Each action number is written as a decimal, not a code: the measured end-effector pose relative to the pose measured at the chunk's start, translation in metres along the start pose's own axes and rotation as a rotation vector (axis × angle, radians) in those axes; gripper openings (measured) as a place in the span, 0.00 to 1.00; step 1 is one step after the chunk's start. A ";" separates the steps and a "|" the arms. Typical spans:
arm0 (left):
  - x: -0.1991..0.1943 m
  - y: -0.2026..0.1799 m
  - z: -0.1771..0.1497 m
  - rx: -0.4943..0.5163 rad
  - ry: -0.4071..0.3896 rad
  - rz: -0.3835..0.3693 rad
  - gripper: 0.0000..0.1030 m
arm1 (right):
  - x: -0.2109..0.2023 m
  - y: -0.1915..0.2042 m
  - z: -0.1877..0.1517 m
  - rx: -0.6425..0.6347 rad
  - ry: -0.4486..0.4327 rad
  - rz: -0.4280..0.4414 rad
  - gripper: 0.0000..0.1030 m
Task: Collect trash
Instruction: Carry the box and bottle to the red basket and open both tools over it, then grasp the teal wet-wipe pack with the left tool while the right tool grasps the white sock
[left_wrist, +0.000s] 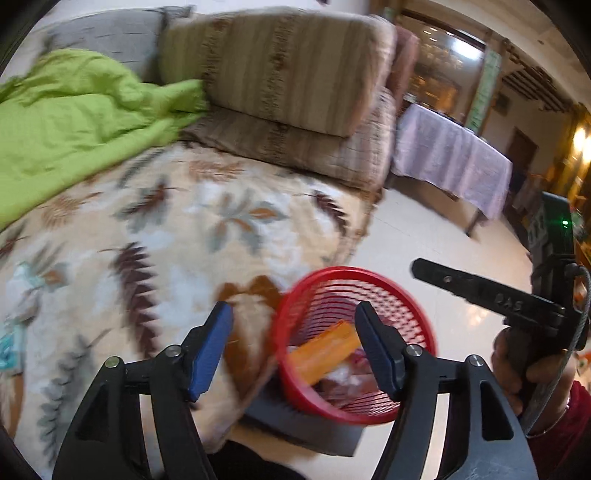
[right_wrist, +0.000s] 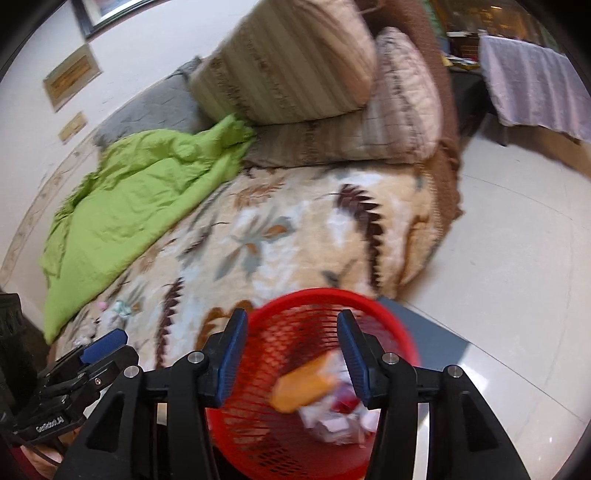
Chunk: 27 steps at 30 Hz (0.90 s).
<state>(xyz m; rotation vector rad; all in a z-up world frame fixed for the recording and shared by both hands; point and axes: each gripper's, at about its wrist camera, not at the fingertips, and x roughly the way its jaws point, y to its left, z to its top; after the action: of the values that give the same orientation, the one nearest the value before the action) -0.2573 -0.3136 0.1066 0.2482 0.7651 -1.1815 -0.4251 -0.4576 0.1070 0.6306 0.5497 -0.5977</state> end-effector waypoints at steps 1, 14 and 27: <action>-0.009 0.013 -0.004 -0.020 -0.008 0.031 0.68 | 0.003 0.008 -0.001 -0.015 0.001 0.014 0.53; -0.103 0.177 -0.074 -0.264 -0.056 0.473 0.68 | 0.055 0.177 -0.038 -0.331 0.067 0.156 0.53; -0.141 0.271 -0.119 -0.462 -0.073 0.571 0.68 | 0.148 0.328 -0.058 -0.476 0.270 0.294 0.70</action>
<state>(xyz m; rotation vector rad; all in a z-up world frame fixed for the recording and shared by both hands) -0.0855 -0.0390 0.0554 0.0294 0.8106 -0.4550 -0.1229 -0.2538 0.0976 0.3287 0.8036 -0.0921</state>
